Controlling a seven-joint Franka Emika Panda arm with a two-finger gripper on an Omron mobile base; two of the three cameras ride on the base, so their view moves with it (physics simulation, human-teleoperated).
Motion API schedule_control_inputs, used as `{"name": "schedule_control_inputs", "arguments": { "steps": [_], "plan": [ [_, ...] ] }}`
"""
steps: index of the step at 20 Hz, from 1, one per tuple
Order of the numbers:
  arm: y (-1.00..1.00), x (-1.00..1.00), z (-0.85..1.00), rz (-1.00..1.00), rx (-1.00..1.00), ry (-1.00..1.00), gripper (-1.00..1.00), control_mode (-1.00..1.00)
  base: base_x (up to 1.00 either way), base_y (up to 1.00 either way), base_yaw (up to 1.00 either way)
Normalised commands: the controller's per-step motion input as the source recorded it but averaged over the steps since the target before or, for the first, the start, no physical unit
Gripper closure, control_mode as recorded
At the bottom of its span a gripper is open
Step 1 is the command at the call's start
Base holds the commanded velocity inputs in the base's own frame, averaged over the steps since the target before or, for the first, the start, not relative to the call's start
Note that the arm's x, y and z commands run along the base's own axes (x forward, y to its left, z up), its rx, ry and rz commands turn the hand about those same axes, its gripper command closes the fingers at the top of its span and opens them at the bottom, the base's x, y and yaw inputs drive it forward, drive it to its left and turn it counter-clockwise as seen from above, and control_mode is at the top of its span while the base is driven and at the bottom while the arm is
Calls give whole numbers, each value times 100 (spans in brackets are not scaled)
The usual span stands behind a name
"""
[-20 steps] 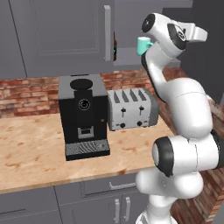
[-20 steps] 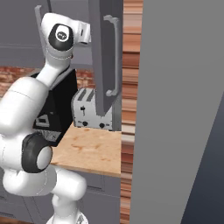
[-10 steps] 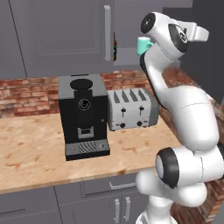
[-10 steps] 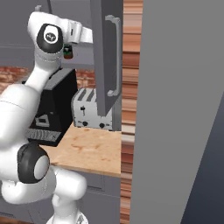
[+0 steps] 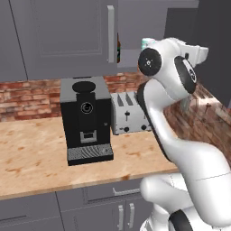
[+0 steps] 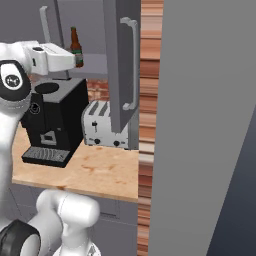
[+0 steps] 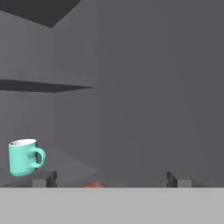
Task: Open the cabinet directly in front. Then move the beer and the mug to the dining counter with the candle on it.
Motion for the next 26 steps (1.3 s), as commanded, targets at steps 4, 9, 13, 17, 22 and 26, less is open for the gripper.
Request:
{"name": "schedule_control_inputs", "arguments": {
  "steps": [4,9,13,17,22,26],
  "plan": [
    [100,-52,-1,29,0,-22,-100,-100,0,0,0],
    [79,-24,0,24,3,-17,-100,-100,0,0,0],
    [47,-1,0,19,2,-2,-100,-100,0,0,0],
    [43,0,0,24,6,0,-100,-100,0,0,0],
    [37,0,0,23,12,6,-100,-100,0,0,0],
    [35,3,0,21,12,5,-100,-100,0,0,0]
  ]
}}
